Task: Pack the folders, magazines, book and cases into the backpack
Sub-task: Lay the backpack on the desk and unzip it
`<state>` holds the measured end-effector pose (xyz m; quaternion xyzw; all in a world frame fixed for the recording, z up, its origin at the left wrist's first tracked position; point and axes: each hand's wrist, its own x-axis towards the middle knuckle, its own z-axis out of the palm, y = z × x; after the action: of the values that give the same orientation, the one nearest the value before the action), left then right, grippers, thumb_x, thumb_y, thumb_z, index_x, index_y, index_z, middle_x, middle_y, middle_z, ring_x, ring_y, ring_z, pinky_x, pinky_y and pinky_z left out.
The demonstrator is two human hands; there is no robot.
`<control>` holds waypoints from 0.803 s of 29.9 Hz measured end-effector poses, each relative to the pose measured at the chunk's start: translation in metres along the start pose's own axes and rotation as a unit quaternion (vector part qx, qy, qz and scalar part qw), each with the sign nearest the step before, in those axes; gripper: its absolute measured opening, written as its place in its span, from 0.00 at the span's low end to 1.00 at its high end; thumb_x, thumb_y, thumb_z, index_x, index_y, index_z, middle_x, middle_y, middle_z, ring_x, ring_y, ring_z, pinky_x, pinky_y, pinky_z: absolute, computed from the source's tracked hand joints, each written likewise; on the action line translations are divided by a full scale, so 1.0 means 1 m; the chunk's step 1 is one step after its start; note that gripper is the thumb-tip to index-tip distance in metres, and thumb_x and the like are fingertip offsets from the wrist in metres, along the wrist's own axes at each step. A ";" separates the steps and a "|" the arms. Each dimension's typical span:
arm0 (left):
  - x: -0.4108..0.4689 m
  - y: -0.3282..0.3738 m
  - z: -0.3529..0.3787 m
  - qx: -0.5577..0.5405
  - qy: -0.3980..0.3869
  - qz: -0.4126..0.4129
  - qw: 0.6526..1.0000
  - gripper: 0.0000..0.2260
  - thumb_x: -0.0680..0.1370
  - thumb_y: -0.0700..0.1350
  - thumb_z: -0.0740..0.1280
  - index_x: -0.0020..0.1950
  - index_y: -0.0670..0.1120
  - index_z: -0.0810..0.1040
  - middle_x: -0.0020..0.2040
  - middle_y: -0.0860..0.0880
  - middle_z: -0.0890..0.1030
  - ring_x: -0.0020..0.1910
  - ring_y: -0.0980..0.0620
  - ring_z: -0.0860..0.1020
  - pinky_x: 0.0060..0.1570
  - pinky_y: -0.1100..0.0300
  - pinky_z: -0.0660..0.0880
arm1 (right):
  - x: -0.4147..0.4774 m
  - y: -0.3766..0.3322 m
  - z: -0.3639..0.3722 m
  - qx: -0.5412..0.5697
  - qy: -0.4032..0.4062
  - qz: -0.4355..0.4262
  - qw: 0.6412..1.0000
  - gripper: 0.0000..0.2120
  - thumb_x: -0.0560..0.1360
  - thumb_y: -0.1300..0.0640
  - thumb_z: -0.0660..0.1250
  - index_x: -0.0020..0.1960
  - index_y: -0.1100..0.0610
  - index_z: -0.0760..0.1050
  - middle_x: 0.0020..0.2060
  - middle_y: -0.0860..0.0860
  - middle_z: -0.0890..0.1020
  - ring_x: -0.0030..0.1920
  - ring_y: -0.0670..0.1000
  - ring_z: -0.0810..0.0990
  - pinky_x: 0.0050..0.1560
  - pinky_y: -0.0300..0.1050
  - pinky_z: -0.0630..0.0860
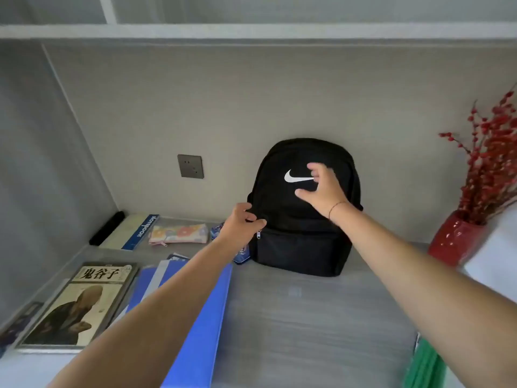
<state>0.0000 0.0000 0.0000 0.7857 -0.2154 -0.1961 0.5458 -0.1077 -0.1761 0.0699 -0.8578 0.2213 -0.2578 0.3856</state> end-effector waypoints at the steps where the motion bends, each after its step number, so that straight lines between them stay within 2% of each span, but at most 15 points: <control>1: 0.008 -0.001 -0.003 -0.002 -0.004 0.000 1.000 0.26 0.72 0.48 0.71 0.66 0.48 0.65 0.52 0.50 0.76 0.49 0.46 0.80 0.51 0.51 0.77 | 0.014 -0.001 0.004 -0.053 0.020 -0.019 0.998 0.31 0.69 0.55 0.72 0.69 0.52 0.65 0.66 0.54 0.68 0.67 0.54 0.68 0.68 0.51 0.67; 6: 0.064 -0.027 -0.019 -0.015 -0.025 -0.030 0.999 0.23 0.73 0.45 0.71 0.63 0.48 0.65 0.52 0.48 0.75 0.51 0.43 0.78 0.56 0.46 0.75 | 0.073 -0.003 0.021 -0.242 0.071 -0.036 0.967 0.34 0.69 0.50 0.71 0.71 0.52 0.62 0.71 0.53 0.63 0.71 0.57 0.61 0.70 0.56 0.59; 9: 0.093 -0.048 -0.017 -0.034 -0.034 -0.054 0.997 0.22 0.73 0.41 0.70 0.62 0.46 0.65 0.49 0.47 0.76 0.46 0.45 0.77 0.53 0.49 0.75 | 0.094 0.008 0.024 -0.366 0.109 -0.023 0.924 0.38 0.69 0.47 0.71 0.74 0.52 0.58 0.73 0.52 0.61 0.73 0.57 0.57 0.74 0.60 0.51; 12: 0.113 -0.070 -0.004 -0.007 -0.061 -0.078 0.995 0.15 0.73 0.37 0.69 0.57 0.41 0.70 0.40 0.44 0.74 0.42 0.46 0.74 0.46 0.50 0.73 | 0.107 0.022 0.026 -0.409 0.148 -0.001 0.901 0.38 0.69 0.45 0.71 0.74 0.52 0.58 0.69 0.53 0.67 0.72 0.58 0.59 0.72 0.62 0.50; 14: 0.118 -0.081 0.008 0.006 -0.082 -0.101 0.992 0.19 0.73 0.38 0.69 0.62 0.36 0.69 0.39 0.46 0.74 0.41 0.47 0.75 0.48 0.46 0.74 | 0.111 0.026 0.023 -0.418 0.148 0.012 0.896 0.34 0.70 0.44 0.69 0.71 0.53 0.63 0.65 0.55 0.72 0.68 0.59 0.66 0.71 0.60 0.54; 16: 0.119 -0.083 0.018 0.013 -0.090 -0.112 0.990 0.24 0.72 0.41 0.70 0.66 0.40 0.66 0.40 0.49 0.77 0.44 0.46 0.79 0.56 0.44 0.76 | 0.116 0.024 0.016 -0.412 0.143 -0.003 0.900 0.25 0.72 0.45 0.68 0.65 0.55 0.71 0.59 0.56 0.77 0.62 0.60 0.73 0.63 0.55 0.66; 18: 0.121 -0.080 0.026 0.014 -0.092 -0.119 0.988 0.27 0.72 0.44 0.71 0.68 0.43 0.65 0.42 0.50 0.79 0.49 0.46 0.80 0.59 0.46 0.75 | 0.122 0.015 0.007 -0.359 0.112 -0.011 0.927 0.19 0.73 0.47 0.67 0.59 0.56 0.76 0.54 0.56 0.81 0.56 0.60 0.77 0.52 0.48 0.72; 20: 0.122 -0.069 0.033 0.012 -0.092 -0.125 0.988 0.29 0.72 0.46 0.72 0.69 0.44 0.64 0.47 0.48 0.79 0.54 0.44 0.79 0.61 0.45 0.74 | 0.123 0.000 -0.003 -0.315 0.059 0.001 0.947 0.14 0.72 0.47 0.68 0.52 0.55 0.78 0.48 0.53 0.81 0.51 0.58 0.78 0.44 0.44 0.70; 22: 0.122 -0.053 0.038 0.008 -0.080 -0.114 0.990 0.32 0.71 0.49 0.73 0.70 0.43 0.63 0.57 0.44 0.76 0.58 0.44 0.77 0.63 0.46 0.73 | 0.127 -0.015 -0.011 -0.301 0.010 0.021 0.953 0.10 0.71 0.48 0.69 0.42 0.55 0.75 0.41 0.51 0.77 0.45 0.55 0.75 0.42 0.43 0.68; 24: 0.118 -0.032 0.043 -0.002 -0.069 -0.088 0.994 0.34 0.70 0.52 0.73 0.70 0.44 0.63 0.64 0.43 0.72 0.62 0.45 0.74 0.65 0.50 0.71 | 0.123 -0.030 -0.020 -0.285 -0.019 0.051 0.957 0.14 0.71 0.49 0.69 0.33 0.56 0.69 0.33 0.50 0.73 0.41 0.55 0.73 0.37 0.43 0.66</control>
<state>0.0788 -0.0884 -0.0527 0.7854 -0.1820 -0.2970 0.5116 -0.0195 -0.2400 0.1379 -0.9243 0.3221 -0.1478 0.1419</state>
